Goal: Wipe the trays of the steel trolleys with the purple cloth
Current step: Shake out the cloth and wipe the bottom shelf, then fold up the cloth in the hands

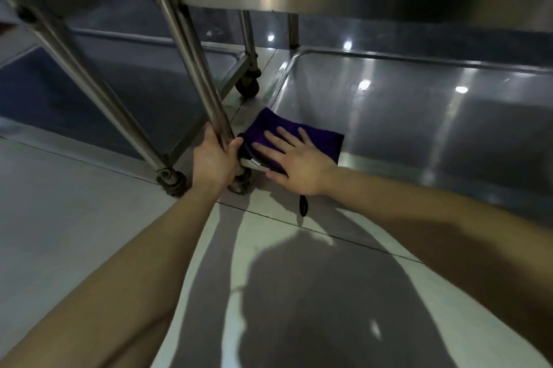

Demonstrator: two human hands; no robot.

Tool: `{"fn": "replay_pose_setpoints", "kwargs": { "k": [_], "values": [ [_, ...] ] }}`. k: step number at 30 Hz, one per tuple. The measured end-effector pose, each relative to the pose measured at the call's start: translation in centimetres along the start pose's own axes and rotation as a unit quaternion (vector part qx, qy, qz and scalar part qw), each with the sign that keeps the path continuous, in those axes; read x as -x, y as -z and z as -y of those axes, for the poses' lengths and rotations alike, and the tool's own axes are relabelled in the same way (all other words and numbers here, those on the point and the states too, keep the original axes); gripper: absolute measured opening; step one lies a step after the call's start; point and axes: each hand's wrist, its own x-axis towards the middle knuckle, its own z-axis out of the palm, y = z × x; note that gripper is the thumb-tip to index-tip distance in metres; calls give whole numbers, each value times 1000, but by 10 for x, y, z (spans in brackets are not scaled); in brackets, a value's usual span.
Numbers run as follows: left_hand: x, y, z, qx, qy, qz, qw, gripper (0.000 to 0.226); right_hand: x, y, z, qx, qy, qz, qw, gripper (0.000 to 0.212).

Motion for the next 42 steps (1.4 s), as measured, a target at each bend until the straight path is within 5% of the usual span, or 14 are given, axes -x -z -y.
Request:
{"fn": "replay_pose_setpoints", "kwargs": {
  "k": [8, 14, 17, 22, 24, 27, 29, 34, 37, 42],
  "values": [
    [-4, 2, 6, 11, 11, 32, 999, 49, 85, -25, -33, 52, -15, -82, 995, 86],
    [-1, -2, -9, -7, 31, 24, 999, 44, 209, -20, -71, 24, -161, -59, 985, 97],
    [10, 9, -19, -118, 82, 157, 977, 59, 221, 9, -58, -48, -212, -54, 975, 77],
    [20, 59, -46, -270, -17, 402, 875, 43, 197, 90, -23, -198, -243, -26, 949, 43],
    [13, 86, -70, -293, -54, 438, 848, 61, 185, 121, -2, -258, -243, -15, 935, 20],
    [10, 126, -101, -190, -48, 508, 839, 105, 166, 162, 34, -370, -220, -14, 902, 7],
    [15, 146, -110, -94, -77, 506, 854, 105, 154, 184, 56, -470, -210, -34, 857, 15],
    [28, 170, -111, 75, -137, 403, 902, 38, 137, 198, 89, -627, -209, -111, 743, 20],
    [28, 169, -117, 79, -168, 351, 918, 28, 129, 188, 98, -598, -219, -108, 764, 19],
    [32, 160, -124, 5, -268, 317, 910, 17, 119, 185, 112, -538, -222, -152, 799, 55]
  ]
}}
